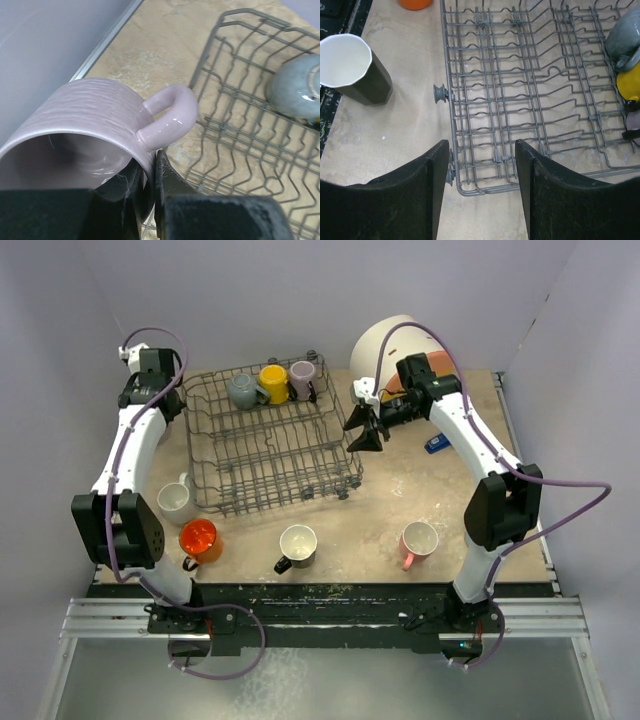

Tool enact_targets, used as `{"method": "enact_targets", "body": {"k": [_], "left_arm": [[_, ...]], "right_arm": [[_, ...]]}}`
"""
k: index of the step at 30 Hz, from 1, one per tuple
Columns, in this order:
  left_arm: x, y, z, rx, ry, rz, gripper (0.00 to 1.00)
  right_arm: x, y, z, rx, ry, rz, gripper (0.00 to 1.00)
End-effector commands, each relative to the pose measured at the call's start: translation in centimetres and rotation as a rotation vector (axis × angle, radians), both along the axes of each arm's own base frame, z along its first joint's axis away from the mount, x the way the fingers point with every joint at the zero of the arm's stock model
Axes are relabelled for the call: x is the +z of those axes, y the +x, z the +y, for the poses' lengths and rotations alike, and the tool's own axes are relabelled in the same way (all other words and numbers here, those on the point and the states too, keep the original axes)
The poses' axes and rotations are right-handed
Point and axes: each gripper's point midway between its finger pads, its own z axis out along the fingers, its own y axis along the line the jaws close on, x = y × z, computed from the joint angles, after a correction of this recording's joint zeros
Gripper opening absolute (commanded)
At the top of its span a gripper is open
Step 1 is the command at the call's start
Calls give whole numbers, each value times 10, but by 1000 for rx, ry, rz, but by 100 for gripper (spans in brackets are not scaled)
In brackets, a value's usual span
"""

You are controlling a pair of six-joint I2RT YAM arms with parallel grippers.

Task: Load the cups into the dish rack
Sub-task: Pick up the cup at the center of the board, then turn the cup upside down in the dish rack.

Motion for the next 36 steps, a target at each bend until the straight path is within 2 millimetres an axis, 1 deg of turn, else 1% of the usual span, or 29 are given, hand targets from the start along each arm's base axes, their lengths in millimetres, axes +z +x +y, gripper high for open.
{"method": "enact_targets", "body": {"k": [1,5,10,15,20,23,27,32,36], "left_arm": [[91,14,-18,-68,55,-275,0],[111,21,-47,-167,7,-362,0],[128,32,-83,-318,-93,-460,0],[144,38,-128,-504,-174,-565,0],[156,37,-175,-708,-231,-658,0],[157,33,-204,-860,-255,-698,0],[160,23,-234,-1039,-257,-752,0],[159,13,-261,-1203,-211,-787,0],[156,7,-279,-1298,-153,-805,0]], "right_arm": [[35,-11,8,37,80,-19,58],[47,-12,13,31,124,27,58],[60,-9,17,7,168,69,58],[75,1,18,-62,214,137,58],[90,15,13,-135,261,191,58],[98,21,8,-175,287,239,59],[107,28,1,-204,328,291,59],[118,28,-4,-200,379,350,59],[129,24,-2,-183,420,409,58]]}}
